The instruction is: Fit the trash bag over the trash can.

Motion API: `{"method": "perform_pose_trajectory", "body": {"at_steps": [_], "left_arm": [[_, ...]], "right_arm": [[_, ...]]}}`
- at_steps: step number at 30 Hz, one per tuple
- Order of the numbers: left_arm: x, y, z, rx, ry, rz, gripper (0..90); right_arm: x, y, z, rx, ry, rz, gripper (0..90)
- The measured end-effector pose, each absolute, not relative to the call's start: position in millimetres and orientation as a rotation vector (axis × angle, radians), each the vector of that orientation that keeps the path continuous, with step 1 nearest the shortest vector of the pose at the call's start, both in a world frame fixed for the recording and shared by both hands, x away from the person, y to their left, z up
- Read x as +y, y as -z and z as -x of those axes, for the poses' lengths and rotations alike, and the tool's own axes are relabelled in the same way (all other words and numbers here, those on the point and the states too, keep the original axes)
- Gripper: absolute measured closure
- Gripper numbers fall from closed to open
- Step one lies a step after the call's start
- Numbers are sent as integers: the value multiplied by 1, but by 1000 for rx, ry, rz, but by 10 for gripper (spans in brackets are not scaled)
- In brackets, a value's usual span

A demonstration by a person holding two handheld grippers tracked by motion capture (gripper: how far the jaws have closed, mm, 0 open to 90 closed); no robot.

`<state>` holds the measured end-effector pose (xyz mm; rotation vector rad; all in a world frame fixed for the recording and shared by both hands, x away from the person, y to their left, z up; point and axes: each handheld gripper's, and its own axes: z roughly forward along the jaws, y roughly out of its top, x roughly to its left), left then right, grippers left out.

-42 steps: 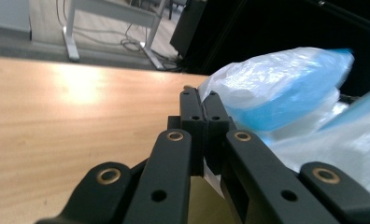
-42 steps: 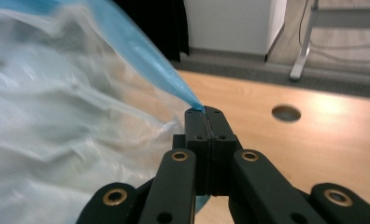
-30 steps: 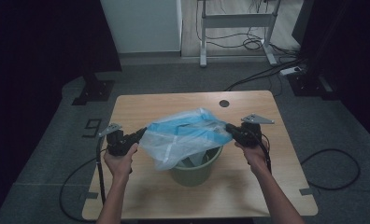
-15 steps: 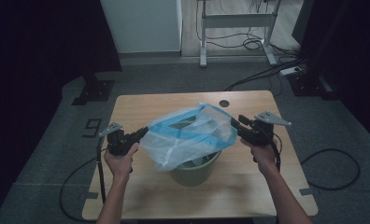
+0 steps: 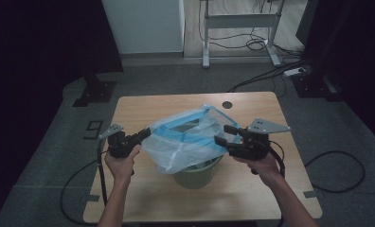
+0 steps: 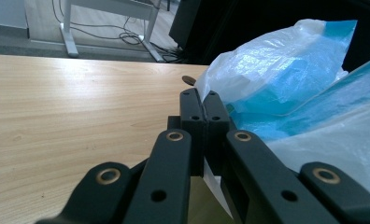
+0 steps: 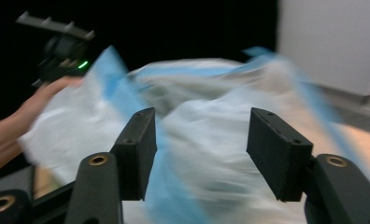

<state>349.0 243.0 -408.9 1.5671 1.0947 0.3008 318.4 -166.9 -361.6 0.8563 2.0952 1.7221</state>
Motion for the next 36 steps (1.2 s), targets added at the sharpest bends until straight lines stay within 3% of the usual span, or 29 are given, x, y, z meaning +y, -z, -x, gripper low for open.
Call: {"method": "perform_pose_trajectory", "body": {"at_steps": [3,9,12,22,28,36], "left_arm": [[243,408,-348,1093,-302,-1566,896],[245,408,-347,1094,-301,-1564,896],[247,409,-344,1095,-301,-1563,896],[250,418,-331,1099,-285,-1605,896],[247,426,-327,1102,-261,-1649,896],[250,437,-328,1139,-234,-1672,895]], "right_arm": [[-153,365,-318,2186,-1700,-812,442],[-150,372,-307,2268,-1709,-725,785],[-154,374,-296,2259,-1722,-683,889],[-157,424,-240,2364,-1801,-477,891],[-145,458,-241,2441,-1728,-495,891],[-145,478,-255,2460,-1589,-579,891]]}}
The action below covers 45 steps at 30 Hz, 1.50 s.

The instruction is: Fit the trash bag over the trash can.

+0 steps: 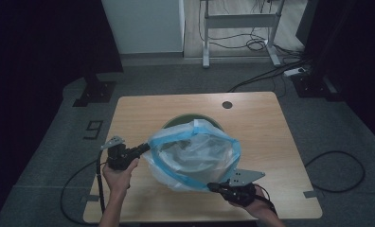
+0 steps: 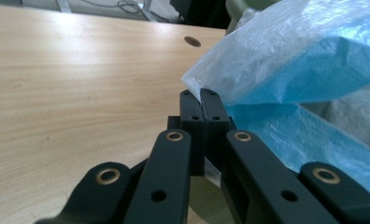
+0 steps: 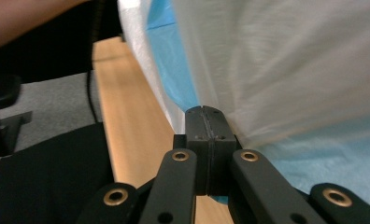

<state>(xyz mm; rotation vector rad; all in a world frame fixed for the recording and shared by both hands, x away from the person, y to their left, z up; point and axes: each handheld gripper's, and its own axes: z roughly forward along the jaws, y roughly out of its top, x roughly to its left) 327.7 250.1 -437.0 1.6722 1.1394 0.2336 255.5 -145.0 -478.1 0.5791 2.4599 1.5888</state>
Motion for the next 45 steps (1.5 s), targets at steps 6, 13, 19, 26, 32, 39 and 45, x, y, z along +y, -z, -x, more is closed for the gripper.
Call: {"method": "perform_pose_trajectory", "body": {"at_steps": [6,13,19,26,32,39,45], "left_arm": [[252,435,-325,1101,-249,-1657,811],[259,410,-306,975,-316,-1636,441],[248,390,-298,870,-350,-1673,299],[239,375,-290,810,-444,-1678,184],[218,367,-294,737,-485,-1769,230],[198,364,-313,735,-524,-1912,695],[201,369,-323,782,-468,-1911,897]], "right_arm": [[-156,484,-266,2407,-1592,-691,870],[-162,475,-260,2349,-1634,-689,849],[-162,470,-259,2342,-1657,-696,848],[-164,469,-263,2342,-1679,-721,847],[-167,469,-264,2340,-1685,-744,845],[-168,467,-263,2346,-1678,-735,831],[-177,460,-254,2306,-1693,-717,657]]}}
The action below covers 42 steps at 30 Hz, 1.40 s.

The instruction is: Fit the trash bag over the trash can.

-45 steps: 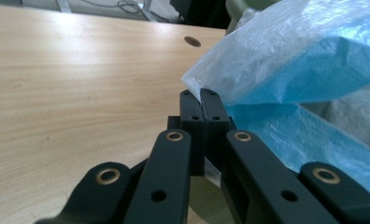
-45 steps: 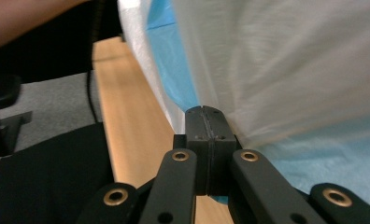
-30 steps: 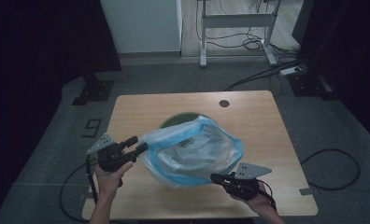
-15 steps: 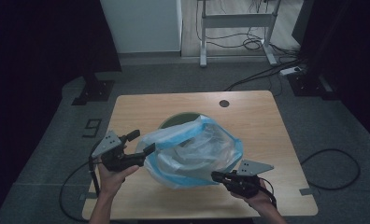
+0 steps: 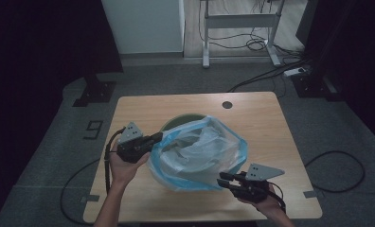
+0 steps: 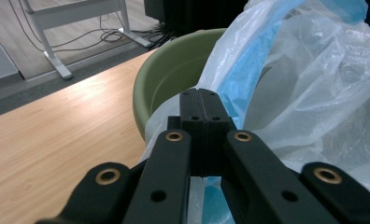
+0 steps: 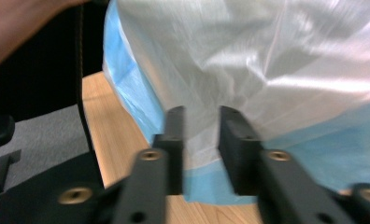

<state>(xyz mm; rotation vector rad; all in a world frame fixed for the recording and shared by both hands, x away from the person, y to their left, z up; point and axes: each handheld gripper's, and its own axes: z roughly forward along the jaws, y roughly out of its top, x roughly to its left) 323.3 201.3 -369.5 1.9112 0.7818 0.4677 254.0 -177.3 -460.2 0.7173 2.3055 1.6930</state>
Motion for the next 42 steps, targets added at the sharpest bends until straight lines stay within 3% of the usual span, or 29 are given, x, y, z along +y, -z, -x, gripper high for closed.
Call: {"method": "perform_pose_trajectory", "body": {"at_steps": [2,7,15,17,18,20,22,30,42], "left_arm": [[203,371,-324,787,-470,-1893,899],[211,373,-327,803,-451,-1830,899],[217,373,-332,820,-448,-1788,900],[219,374,-335,826,-444,-1781,900],[220,375,-336,833,-444,-1775,900],[223,376,-339,844,-438,-1761,900],[226,378,-342,865,-446,-1749,900],[233,393,-362,952,-445,-1728,900],[229,413,-385,1057,-387,-1758,900]], "right_arm": [[-183,452,-248,2266,-1717,-696,581],[-201,417,-245,2125,-1740,-662,502],[-201,375,-300,1985,-1687,-750,432],[-190,374,-316,2008,-1651,-769,498],[-184,374,-324,2024,-1620,-789,570],[-175,377,-340,2045,-1541,-867,807],[-172,378,-349,2041,-1535,-896,891],[-159,384,-388,2014,-1525,-997,891],[-155,424,-423,2043,-1560,-1129,893]]}}
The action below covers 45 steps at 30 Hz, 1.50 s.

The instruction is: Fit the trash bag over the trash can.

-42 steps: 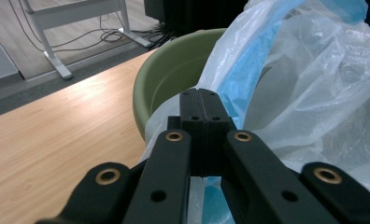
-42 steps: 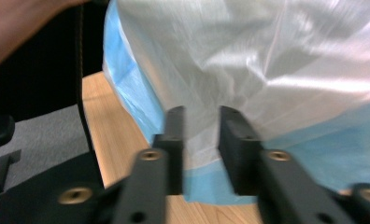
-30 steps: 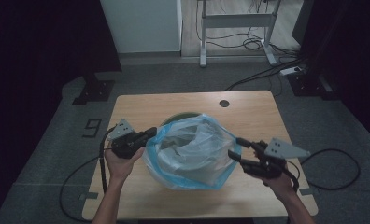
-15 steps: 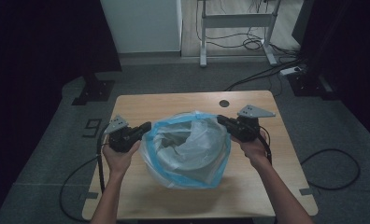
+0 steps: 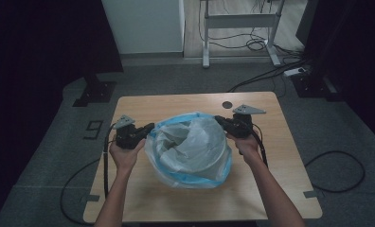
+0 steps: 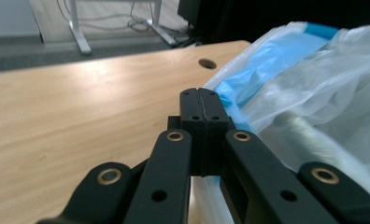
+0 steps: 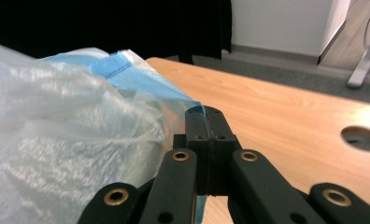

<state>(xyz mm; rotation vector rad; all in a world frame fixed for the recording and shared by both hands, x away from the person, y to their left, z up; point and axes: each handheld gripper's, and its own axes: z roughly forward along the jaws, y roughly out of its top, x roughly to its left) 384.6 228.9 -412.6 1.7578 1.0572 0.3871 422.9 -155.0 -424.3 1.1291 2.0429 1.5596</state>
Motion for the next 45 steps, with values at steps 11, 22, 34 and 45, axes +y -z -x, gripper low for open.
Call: {"method": "perform_pose_trajectory", "body": {"at_steps": [11,22,34,45], "left_arm": [[216,428,-396,1107,-286,-1824,899],[224,444,-390,1132,-235,-1827,898],[224,439,-385,1098,-277,-1798,898],[223,440,-383,1099,-276,-1781,898]], "right_arm": [[-153,441,-434,2126,-1568,-1232,892],[-166,462,-429,2147,-1493,-1305,891],[-194,424,-392,1904,-1670,-1201,559],[-203,424,-295,2136,-1918,-795,418]]}}
